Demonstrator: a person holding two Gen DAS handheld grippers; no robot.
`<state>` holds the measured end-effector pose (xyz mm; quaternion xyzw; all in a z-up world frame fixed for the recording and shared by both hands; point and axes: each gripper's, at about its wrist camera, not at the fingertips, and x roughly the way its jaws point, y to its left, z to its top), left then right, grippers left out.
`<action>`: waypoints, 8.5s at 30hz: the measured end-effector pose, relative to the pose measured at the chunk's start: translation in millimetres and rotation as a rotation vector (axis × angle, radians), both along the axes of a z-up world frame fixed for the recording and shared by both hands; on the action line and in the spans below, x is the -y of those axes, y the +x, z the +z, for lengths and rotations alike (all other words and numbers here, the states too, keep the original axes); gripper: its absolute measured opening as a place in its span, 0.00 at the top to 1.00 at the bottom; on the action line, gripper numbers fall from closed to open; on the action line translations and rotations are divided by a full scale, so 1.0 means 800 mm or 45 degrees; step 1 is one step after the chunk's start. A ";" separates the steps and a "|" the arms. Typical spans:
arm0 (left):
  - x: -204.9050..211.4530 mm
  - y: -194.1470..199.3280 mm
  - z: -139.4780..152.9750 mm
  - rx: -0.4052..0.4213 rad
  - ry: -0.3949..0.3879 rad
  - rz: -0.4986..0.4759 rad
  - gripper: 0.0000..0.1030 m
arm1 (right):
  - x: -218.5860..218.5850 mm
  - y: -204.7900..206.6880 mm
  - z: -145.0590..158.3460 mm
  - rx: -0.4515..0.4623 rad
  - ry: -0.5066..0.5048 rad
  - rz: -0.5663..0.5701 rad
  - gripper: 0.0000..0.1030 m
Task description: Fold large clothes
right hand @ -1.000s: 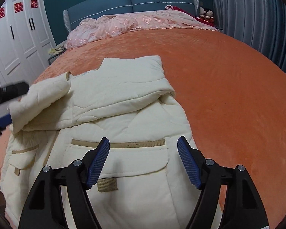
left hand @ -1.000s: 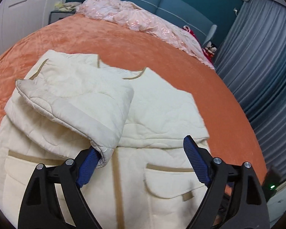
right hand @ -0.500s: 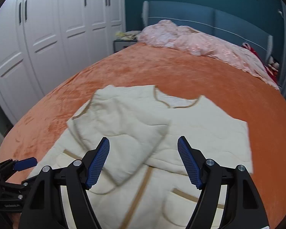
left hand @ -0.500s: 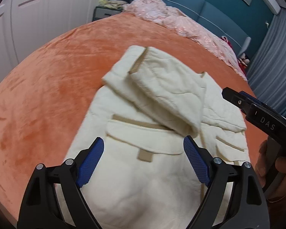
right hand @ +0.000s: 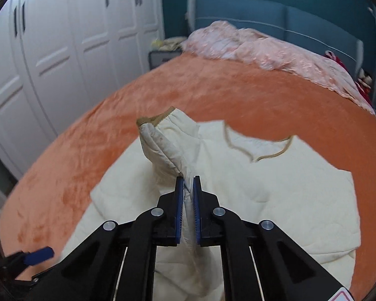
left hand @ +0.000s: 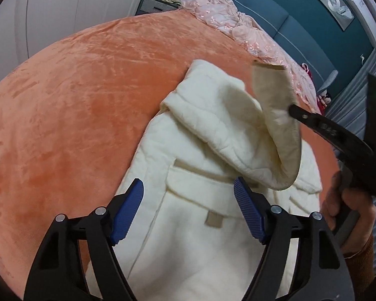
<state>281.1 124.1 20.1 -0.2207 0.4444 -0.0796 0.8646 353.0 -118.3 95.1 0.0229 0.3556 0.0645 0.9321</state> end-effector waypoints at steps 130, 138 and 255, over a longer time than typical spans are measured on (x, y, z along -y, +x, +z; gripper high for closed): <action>0.102 0.355 -0.102 0.115 0.382 0.027 0.67 | 0.059 0.301 -0.182 -0.330 0.454 -0.038 0.62; 0.099 0.356 -0.105 0.131 0.356 0.048 0.66 | 0.051 0.302 -0.202 -0.288 0.369 -0.093 0.96; 0.282 0.378 -0.117 0.194 0.751 -0.237 0.39 | 0.165 0.251 -0.233 -0.215 0.238 -0.210 1.00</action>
